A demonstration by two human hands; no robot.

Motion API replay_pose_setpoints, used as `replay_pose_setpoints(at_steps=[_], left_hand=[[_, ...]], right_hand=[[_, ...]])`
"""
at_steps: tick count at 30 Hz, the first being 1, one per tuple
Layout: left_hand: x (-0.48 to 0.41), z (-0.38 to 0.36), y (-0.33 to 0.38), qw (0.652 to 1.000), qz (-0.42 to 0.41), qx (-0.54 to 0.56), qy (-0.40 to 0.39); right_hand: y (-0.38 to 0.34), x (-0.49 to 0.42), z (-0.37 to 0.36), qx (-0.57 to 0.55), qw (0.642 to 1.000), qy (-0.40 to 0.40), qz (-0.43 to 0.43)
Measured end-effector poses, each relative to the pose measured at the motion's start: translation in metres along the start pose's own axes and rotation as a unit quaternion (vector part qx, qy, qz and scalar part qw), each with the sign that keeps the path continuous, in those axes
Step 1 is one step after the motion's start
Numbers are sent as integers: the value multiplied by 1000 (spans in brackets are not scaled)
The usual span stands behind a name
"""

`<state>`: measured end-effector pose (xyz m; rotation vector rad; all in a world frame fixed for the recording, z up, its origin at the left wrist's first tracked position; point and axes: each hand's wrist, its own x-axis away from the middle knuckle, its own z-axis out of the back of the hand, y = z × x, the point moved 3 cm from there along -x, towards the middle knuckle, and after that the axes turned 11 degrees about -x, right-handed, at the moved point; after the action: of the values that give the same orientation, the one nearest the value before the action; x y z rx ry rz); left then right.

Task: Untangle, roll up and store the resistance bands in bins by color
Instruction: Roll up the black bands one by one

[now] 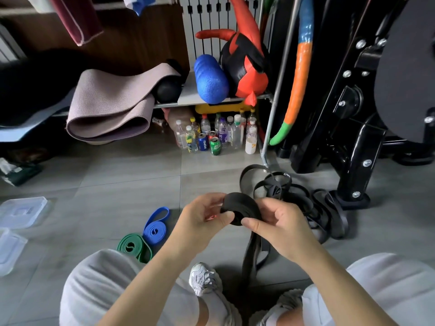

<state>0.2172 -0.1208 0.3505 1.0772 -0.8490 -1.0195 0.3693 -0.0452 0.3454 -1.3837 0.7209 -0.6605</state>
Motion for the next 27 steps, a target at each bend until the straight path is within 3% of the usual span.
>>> replay_pose_setpoints(at_steps=[3, 5, 12, 15, 19, 23, 25, 27], left_hand=[[-3, 5, 14, 955, -83, -284, -32], [-6, 5, 27, 926, -118, -356, -35], [-17, 15, 21, 981, -78, -172, 33], [-12, 12, 18, 997, -63, 7, 49], [-9, 0, 14, 976, -19, 215, 22], [-2, -20, 10, 929, 51, 367, 2], [-1, -22, 9, 945, 63, 320, 4], [-2, -13, 8, 997, 3, 78, 27]], right_hand=[[0, -3, 1, 109, 994, -26, 1], [-1, -6, -1, 140, 989, -35, 3], [-20, -10, 4, 37, 998, 1, 51], [-18, -5, 5, -12, 999, 34, 40], [-19, -1, 3, -76, 995, 40, 58], [-21, 5, -5, -114, 986, 68, 97], [-19, 7, -3, -106, 987, 77, 90], [-16, 6, 3, -66, 994, 57, 67]])
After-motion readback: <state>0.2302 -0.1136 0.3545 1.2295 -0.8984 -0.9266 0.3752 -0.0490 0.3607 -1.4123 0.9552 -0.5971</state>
